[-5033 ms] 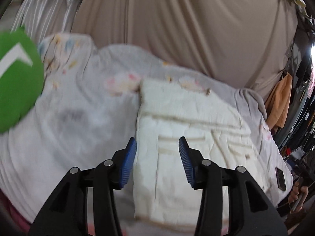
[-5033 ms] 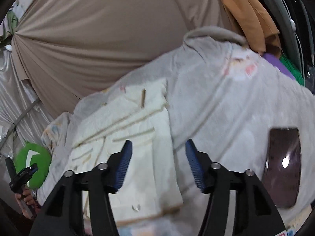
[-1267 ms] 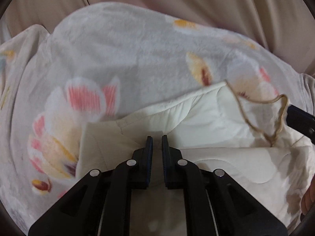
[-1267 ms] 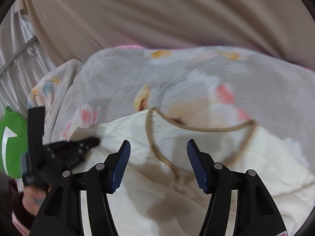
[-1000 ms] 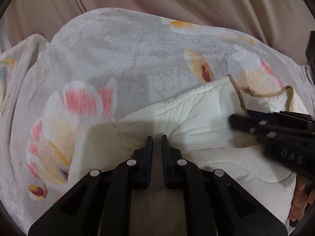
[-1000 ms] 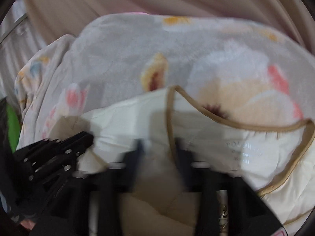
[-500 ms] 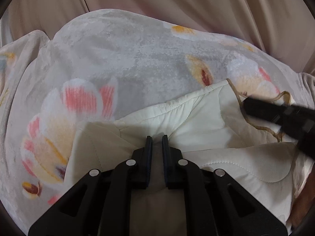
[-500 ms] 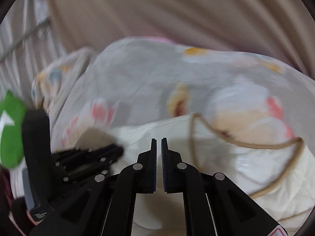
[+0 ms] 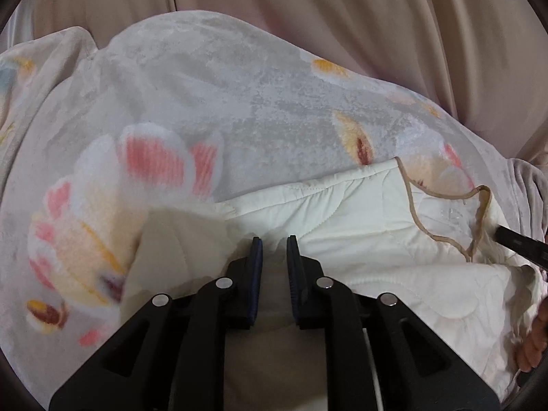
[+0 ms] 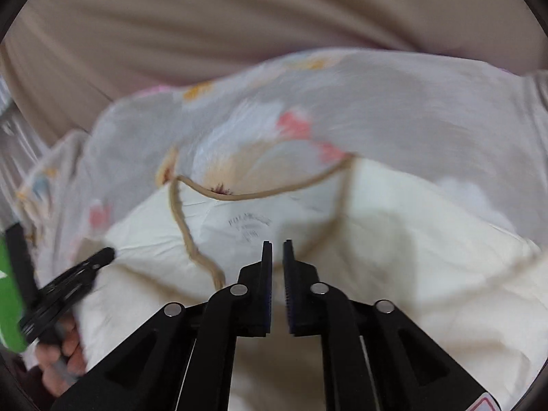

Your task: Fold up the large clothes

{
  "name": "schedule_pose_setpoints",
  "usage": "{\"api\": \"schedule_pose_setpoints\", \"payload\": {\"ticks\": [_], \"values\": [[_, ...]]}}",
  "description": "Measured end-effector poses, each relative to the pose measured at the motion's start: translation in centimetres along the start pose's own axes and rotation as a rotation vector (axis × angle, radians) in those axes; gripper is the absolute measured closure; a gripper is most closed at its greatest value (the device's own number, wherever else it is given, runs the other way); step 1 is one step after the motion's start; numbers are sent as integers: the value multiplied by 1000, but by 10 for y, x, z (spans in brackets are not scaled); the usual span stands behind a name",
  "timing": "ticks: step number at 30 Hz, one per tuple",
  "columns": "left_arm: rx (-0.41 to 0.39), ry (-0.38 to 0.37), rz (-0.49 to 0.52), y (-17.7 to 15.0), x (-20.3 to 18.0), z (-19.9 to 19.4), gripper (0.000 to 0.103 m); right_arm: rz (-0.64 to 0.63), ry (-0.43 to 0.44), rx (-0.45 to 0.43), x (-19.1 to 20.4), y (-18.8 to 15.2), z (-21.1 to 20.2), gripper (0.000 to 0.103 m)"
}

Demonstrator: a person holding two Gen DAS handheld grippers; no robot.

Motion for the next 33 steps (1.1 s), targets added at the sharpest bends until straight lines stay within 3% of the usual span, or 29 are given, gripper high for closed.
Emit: {"api": "schedule_pose_setpoints", "payload": {"ticks": [1, 3, 4, 8, 10, 13, 19, 21, 27, 31, 33], "values": [[-11, 8, 7, -2, 0, -10, 86, 2, 9, -28, -12, -9, -33, 93], [-41, 27, 43, -10, -2, -38, 68, -11, 5, -66, -31, -31, -85, 93], [-49, 50, 67, -16, -3, -51, 65, -18, 0, -84, -42, -40, -105, 92], [-59, 104, 149, -46, -13, -104, 58, -25, -41, -137, -75, -92, -175, 69], [-46, 108, 172, -67, -18, -127, 57, -11, -63, -160, -90, -125, -203, 63], [-18, 113, 194, -98, -22, -150, 47, 8, -95, -194, -112, -166, -235, 45], [23, 96, 184, -167, -16, -196, 17, 37, -137, -182, -137, -241, -260, 27], [54, 65, 151, -197, -9, -211, 17, 59, -123, -171, -142, -264, -268, 22], [155, -2, 22, -271, 20, -234, 16, 147, -98, -105, -161, -325, -275, 20], [202, -136, -96, -302, 19, -244, 16, 244, -10, -67, -170, -350, -272, 20], [183, -152, -102, -307, 15, -250, 17, 250, 14, -97, -169, -354, -276, 20]]}}
Point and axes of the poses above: each gripper's, at about its wrist camera, not at the fingertips, and z roughly the way its jaws point, x to its left, y to its top, the point moved 10 cm from there along z, roughly the way its jaws point, and after that the axes turned 5 degrees about z, right-handed, at the moved point
